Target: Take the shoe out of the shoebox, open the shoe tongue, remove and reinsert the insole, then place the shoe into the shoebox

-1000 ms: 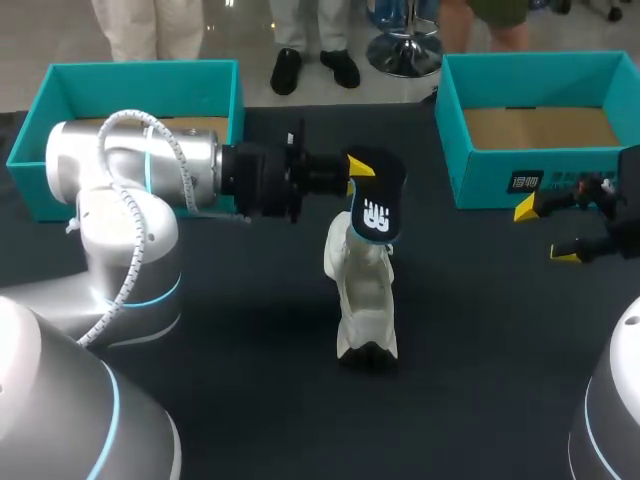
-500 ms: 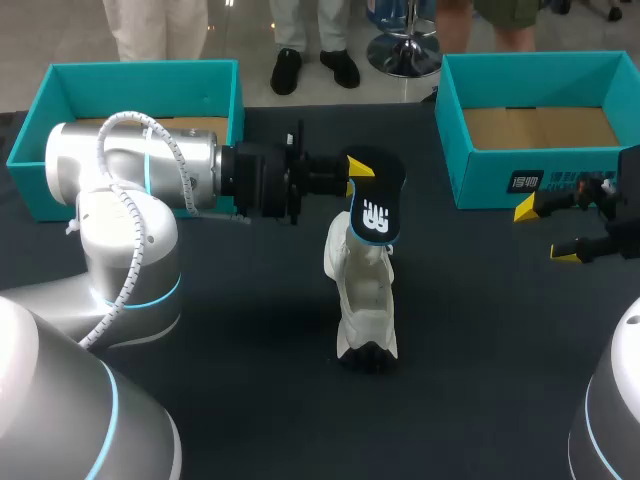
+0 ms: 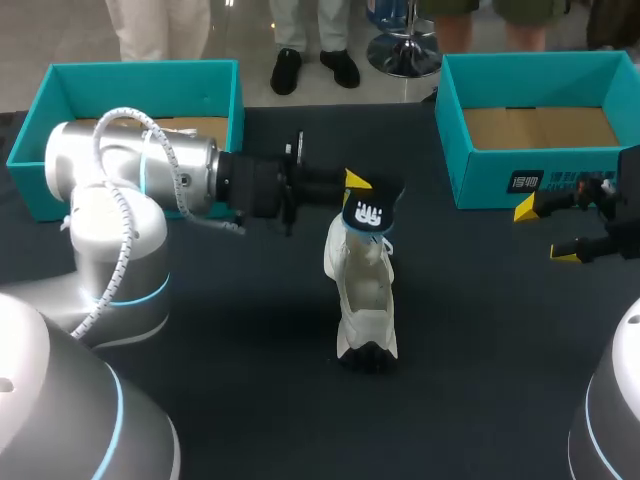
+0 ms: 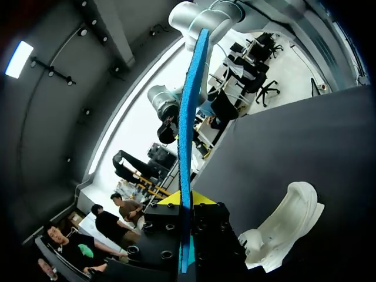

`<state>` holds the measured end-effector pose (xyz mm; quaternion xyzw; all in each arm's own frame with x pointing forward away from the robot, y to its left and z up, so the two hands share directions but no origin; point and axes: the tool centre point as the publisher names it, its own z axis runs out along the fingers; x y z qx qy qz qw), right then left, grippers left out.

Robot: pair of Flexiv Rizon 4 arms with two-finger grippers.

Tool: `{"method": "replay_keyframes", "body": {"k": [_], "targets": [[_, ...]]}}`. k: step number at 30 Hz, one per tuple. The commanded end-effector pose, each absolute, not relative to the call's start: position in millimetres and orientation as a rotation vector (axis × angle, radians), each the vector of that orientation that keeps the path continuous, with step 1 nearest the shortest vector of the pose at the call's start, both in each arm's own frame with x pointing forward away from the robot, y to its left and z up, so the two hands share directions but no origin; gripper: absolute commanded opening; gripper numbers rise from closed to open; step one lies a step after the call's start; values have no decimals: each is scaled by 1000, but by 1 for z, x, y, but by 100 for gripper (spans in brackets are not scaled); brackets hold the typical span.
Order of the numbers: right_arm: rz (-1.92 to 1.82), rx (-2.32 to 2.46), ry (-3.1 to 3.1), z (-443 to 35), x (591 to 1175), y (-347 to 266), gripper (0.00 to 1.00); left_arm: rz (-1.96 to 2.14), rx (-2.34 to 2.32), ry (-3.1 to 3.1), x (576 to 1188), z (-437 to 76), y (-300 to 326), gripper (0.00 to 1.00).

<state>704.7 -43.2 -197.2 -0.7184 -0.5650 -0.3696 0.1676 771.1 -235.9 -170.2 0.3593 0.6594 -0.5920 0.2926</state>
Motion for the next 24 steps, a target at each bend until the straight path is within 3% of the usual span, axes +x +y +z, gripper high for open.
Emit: {"method": "replay_keyframes", "body": {"k": [1,24], "targets": [[-1047,-2049,-1607,-197,704,-42,100,-1590,966,1849,756,-168,-216,0],[-1047,-2049,-1607,-197,704,-42,100,-1687,886,1902,716,-188,-198,0]]}}
